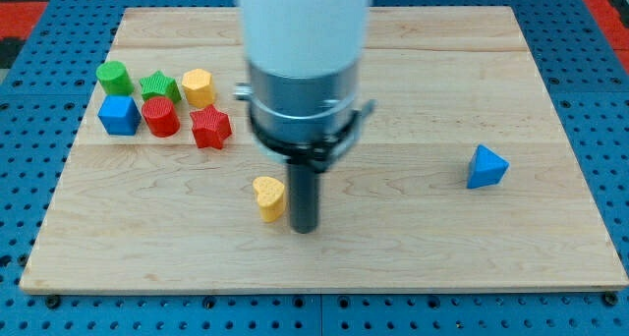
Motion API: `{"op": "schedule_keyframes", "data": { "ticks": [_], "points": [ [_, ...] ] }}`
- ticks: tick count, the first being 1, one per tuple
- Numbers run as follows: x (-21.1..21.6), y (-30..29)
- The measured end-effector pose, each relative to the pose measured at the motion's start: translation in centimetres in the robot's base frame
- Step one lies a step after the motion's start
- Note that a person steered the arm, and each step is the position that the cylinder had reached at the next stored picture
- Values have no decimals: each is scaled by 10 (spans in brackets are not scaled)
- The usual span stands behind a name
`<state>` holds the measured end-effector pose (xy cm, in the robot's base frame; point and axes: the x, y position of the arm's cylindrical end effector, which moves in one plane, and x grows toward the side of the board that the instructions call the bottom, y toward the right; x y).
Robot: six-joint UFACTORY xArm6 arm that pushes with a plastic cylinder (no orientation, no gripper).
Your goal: Move the yellow heart parallel left to the blue triangle
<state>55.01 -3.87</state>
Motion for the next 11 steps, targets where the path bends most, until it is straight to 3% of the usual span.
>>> {"op": "schedule_keyframes", "data": {
  "ticks": [2,3,4,6,7,8,9,11],
  "points": [
    [-16,-8],
    [9,7],
    [12,-29],
    [-51,26],
    [-32,18],
    [-8,-44],
    [-25,-96],
    [-38,23]
  ]
}}
